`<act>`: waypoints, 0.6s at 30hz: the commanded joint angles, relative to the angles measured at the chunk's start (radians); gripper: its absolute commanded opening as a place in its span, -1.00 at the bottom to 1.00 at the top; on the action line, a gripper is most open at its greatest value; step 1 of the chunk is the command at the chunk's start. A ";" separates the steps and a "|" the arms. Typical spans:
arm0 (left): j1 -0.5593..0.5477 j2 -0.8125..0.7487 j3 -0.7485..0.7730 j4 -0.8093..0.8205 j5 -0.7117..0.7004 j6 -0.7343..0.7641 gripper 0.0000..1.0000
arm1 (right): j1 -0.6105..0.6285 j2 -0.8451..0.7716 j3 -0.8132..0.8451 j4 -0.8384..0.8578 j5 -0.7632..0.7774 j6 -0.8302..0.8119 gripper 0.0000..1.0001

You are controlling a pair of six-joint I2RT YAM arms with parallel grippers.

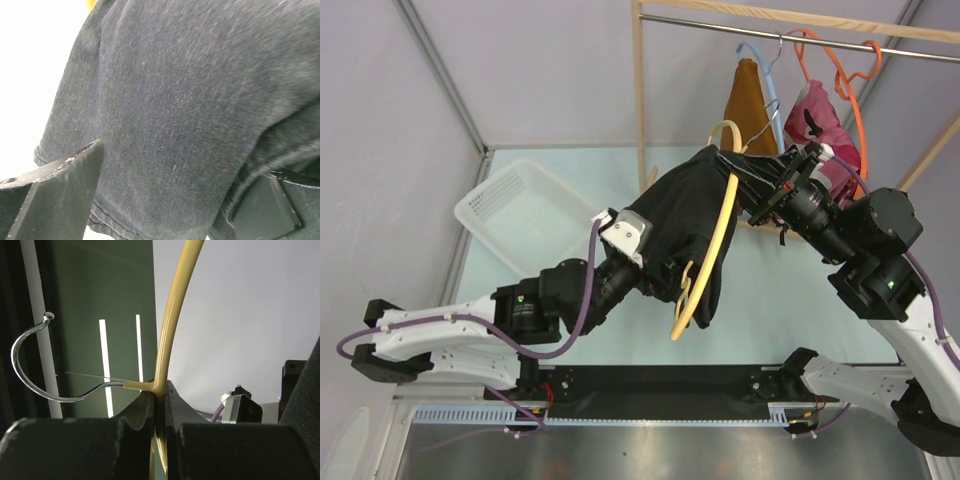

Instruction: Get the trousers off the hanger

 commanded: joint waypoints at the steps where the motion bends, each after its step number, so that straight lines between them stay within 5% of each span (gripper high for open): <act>1: 0.007 0.040 0.026 -0.039 -0.128 0.063 1.00 | 0.005 -0.033 0.075 0.264 -0.052 0.101 -1.00; 10: 0.007 0.118 0.016 0.275 -0.251 0.299 0.95 | 0.005 -0.047 0.073 0.244 -0.072 0.095 -1.00; 18: 0.016 0.193 0.047 0.429 -0.275 0.483 0.09 | 0.005 -0.104 0.049 0.220 -0.050 0.069 -1.00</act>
